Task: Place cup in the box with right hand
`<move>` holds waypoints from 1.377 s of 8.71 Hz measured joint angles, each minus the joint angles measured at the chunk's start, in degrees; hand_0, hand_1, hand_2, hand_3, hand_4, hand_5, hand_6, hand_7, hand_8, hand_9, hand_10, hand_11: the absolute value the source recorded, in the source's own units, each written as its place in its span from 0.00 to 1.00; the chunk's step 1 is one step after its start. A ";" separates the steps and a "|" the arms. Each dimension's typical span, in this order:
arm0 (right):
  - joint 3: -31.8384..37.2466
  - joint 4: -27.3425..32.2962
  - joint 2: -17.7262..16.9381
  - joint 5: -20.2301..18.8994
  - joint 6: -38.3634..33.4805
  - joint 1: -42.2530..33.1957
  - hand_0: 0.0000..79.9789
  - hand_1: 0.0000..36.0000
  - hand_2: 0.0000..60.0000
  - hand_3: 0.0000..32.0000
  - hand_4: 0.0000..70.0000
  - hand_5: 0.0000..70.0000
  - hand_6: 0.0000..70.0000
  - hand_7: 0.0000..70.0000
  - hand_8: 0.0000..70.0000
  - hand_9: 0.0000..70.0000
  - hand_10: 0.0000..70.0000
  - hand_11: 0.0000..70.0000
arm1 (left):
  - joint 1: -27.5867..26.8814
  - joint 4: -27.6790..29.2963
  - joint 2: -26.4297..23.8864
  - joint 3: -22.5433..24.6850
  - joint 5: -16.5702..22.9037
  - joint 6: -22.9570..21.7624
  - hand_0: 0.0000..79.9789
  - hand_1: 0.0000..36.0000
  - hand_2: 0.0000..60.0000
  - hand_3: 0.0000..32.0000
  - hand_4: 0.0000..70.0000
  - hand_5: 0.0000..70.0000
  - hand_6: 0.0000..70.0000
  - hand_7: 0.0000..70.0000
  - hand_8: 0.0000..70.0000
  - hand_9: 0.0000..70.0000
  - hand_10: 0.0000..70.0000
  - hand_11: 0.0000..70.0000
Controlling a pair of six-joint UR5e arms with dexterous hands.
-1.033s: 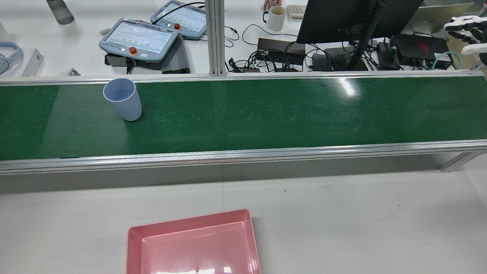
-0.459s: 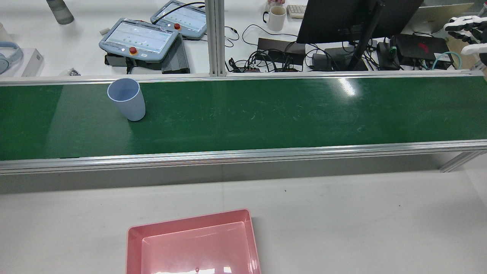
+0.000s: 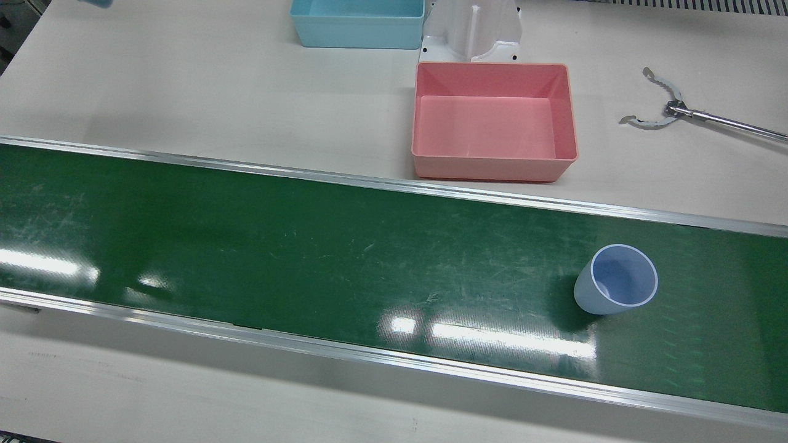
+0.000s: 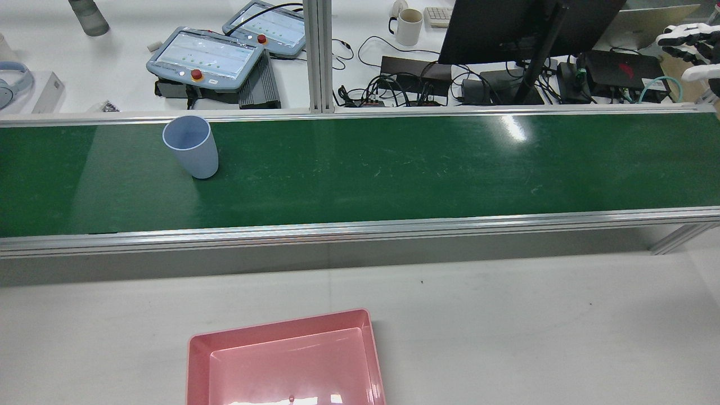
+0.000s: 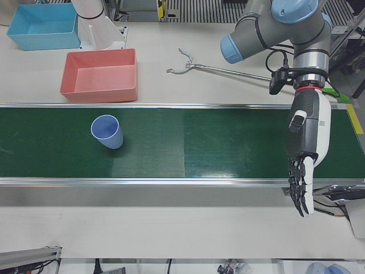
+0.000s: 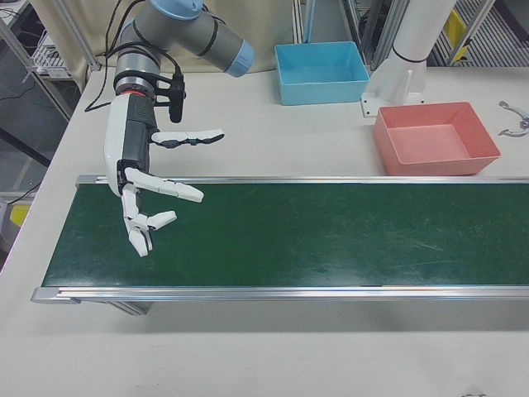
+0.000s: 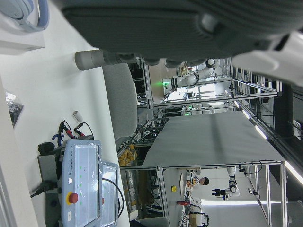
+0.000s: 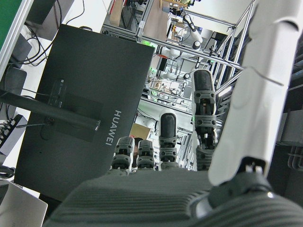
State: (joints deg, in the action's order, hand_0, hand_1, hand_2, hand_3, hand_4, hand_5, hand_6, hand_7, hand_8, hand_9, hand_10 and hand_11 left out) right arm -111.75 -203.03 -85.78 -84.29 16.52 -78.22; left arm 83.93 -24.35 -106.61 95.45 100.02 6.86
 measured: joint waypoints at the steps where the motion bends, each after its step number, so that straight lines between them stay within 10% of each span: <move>1: 0.00 0.00 0.00 0.00 0.00 0.00 0.71 0.34 0.00 0.00 0.64 0.08 0.19 0.81 0.07 0.23 0.13 0.21 | -0.02 0.00 0.00 0.00 0.00 0.00 0.00 0.00 0.00 0.00 0.00 0.00 0.00 0.00 0.00 0.00 0.00 0.00; 12: -0.05 0.00 0.01 -0.09 0.09 -0.39 0.71 0.34 0.00 0.00 0.63 0.08 0.19 0.79 0.06 0.22 0.13 0.21 | -0.04 0.00 0.00 0.00 0.00 -0.05 0.00 0.00 0.00 0.00 0.00 0.00 0.00 0.00 0.00 0.00 0.00 0.00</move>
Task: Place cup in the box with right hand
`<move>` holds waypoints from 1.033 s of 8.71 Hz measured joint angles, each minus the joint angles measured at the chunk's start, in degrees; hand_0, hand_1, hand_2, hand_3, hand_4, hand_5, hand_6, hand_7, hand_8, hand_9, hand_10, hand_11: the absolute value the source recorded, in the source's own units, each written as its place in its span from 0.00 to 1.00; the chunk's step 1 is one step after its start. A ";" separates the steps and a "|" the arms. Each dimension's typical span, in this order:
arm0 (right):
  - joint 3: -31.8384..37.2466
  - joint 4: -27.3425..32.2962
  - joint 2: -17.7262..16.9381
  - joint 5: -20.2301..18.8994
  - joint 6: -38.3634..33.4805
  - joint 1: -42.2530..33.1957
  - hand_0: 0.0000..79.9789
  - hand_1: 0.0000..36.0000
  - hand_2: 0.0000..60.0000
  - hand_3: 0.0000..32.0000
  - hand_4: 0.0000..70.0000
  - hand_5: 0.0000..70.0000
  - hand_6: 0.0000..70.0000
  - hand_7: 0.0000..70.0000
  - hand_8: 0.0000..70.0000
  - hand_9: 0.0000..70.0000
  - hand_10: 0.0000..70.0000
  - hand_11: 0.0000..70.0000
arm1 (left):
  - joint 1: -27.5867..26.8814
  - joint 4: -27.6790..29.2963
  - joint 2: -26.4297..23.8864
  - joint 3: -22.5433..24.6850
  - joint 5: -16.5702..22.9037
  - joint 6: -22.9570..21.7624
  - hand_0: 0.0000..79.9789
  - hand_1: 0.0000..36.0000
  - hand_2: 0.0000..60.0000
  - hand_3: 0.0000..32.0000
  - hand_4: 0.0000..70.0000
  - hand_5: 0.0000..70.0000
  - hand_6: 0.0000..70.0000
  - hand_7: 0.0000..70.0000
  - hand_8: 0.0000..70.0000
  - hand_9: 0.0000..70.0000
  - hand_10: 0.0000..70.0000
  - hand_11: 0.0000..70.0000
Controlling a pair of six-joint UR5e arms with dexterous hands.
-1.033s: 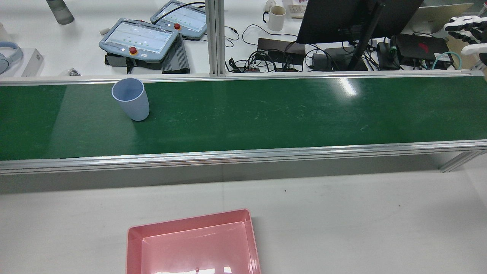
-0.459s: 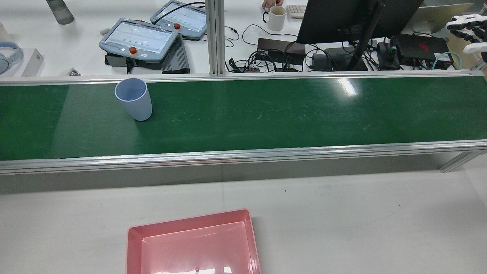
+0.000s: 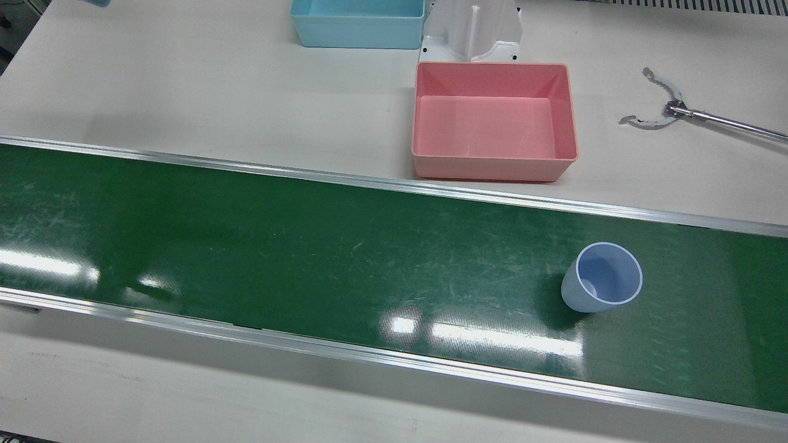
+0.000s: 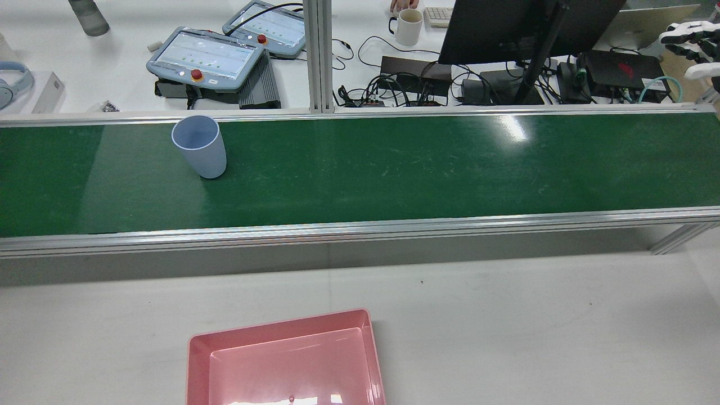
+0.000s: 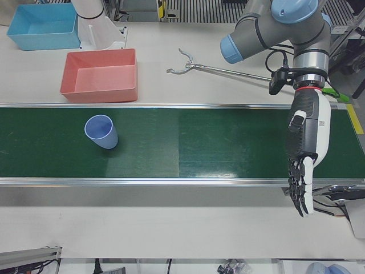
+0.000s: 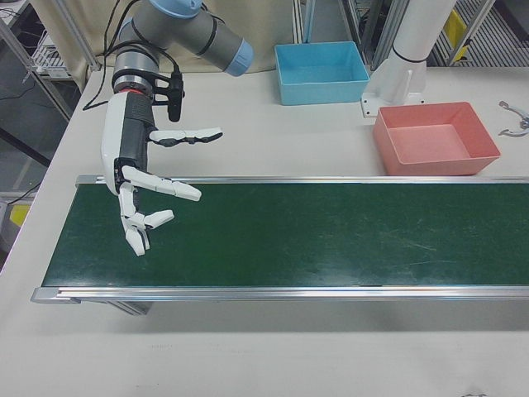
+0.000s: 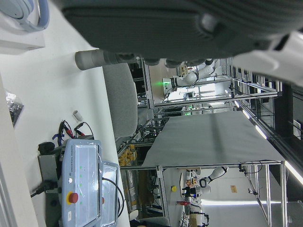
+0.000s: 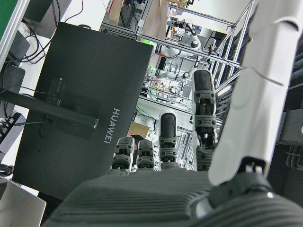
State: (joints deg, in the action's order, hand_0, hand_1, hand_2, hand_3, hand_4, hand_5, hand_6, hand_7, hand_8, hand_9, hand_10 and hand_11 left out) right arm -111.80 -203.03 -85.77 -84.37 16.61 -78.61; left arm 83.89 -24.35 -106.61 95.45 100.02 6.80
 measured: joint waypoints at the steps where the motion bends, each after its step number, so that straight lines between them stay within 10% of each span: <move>1: 0.00 0.00 -0.01 0.00 0.00 -0.01 0.72 0.34 0.00 0.00 0.63 0.08 0.19 0.79 0.06 0.22 0.13 0.21 | 0.01 0.00 0.00 0.00 0.00 0.00 0.00 0.00 0.00 0.00 0.00 0.00 0.00 0.00 0.00 0.00 0.00 0.00; 9: 0.00 0.00 0.05 0.00 0.00 0.00 0.71 0.34 0.00 0.00 0.63 0.08 0.19 0.79 0.07 0.22 0.13 0.21 | 0.04 0.00 0.00 0.00 0.00 0.04 0.00 0.00 0.00 0.00 0.00 0.00 0.00 0.00 0.00 0.00 0.00 0.00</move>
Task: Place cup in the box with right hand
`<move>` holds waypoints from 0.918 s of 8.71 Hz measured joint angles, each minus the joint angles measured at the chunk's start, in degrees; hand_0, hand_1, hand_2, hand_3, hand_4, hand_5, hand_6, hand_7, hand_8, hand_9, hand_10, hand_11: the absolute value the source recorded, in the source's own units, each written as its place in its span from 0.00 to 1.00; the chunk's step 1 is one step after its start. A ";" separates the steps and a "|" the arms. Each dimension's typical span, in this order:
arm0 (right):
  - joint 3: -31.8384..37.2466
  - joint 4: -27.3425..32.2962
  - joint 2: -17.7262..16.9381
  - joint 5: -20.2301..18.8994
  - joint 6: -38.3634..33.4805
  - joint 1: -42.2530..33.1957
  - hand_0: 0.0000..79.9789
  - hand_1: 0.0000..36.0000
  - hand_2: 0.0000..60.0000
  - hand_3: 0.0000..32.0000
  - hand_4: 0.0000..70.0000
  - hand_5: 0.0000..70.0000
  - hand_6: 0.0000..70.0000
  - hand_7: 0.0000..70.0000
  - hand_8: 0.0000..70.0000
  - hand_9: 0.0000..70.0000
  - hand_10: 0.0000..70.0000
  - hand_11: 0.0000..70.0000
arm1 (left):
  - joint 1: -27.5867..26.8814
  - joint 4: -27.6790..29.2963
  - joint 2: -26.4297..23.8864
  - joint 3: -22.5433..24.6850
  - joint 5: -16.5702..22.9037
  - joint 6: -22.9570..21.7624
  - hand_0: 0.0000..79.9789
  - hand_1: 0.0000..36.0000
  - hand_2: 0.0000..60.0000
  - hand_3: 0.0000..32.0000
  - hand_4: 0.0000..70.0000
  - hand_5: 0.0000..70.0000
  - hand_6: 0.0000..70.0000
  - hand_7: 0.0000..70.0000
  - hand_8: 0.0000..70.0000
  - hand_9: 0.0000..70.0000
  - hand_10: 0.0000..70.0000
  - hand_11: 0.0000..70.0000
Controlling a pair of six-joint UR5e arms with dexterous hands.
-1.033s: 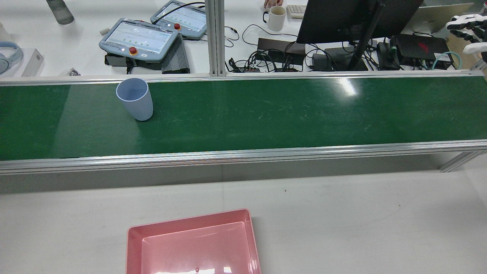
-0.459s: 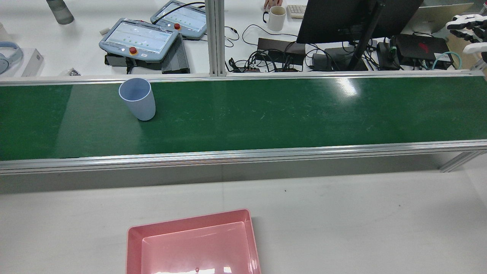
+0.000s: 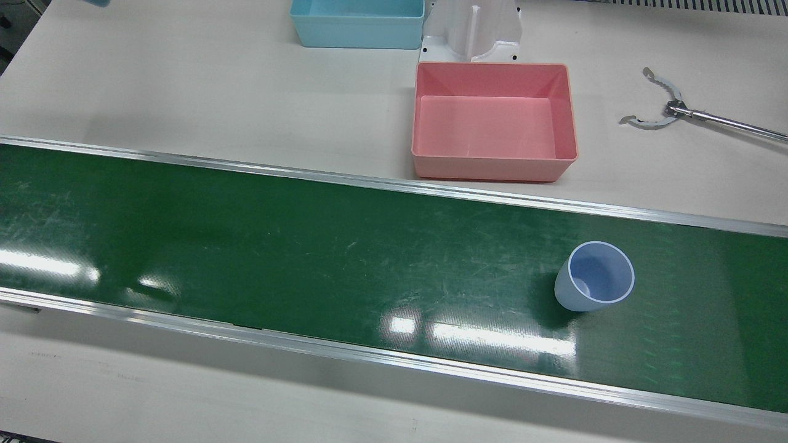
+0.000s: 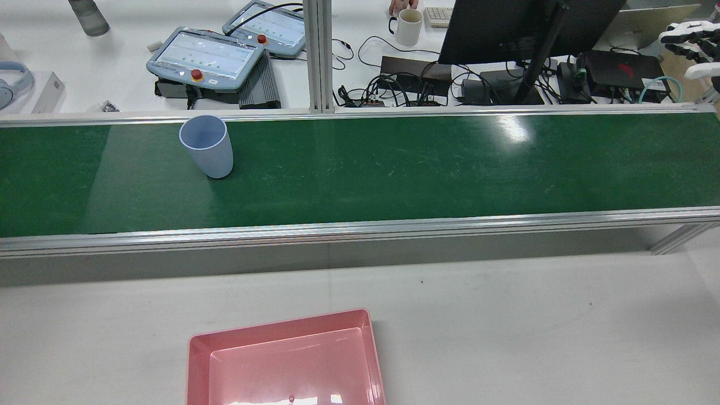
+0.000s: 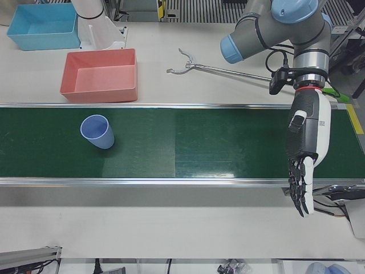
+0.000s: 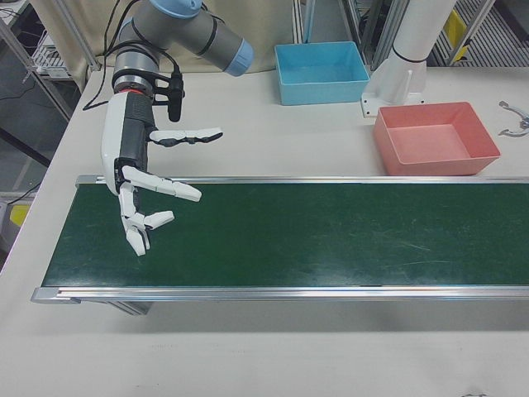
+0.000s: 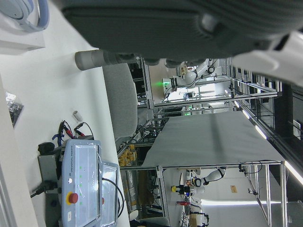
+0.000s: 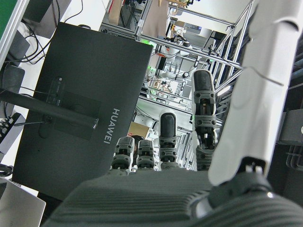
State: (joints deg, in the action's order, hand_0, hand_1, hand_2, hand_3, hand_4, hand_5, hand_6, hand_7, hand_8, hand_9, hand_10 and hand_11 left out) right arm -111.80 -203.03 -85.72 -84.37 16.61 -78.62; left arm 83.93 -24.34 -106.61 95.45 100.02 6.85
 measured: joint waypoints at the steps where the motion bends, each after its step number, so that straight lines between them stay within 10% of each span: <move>1: 0.00 0.00 0.00 0.00 0.00 -0.01 0.71 0.34 0.00 0.00 0.63 0.08 0.18 0.79 0.06 0.22 0.13 0.21 | 0.00 0.00 0.00 0.00 0.00 0.01 0.00 0.00 0.00 0.00 0.00 0.00 0.00 0.00 0.00 0.00 0.00 0.00; 8: 0.00 0.00 0.00 0.00 0.00 0.02 0.71 0.34 0.00 0.00 0.64 0.08 0.19 0.80 0.06 0.22 0.13 0.21 | 0.00 0.00 0.01 0.00 0.00 0.01 0.00 0.00 0.00 0.00 0.00 0.00 0.00 0.00 0.00 0.00 0.00 0.00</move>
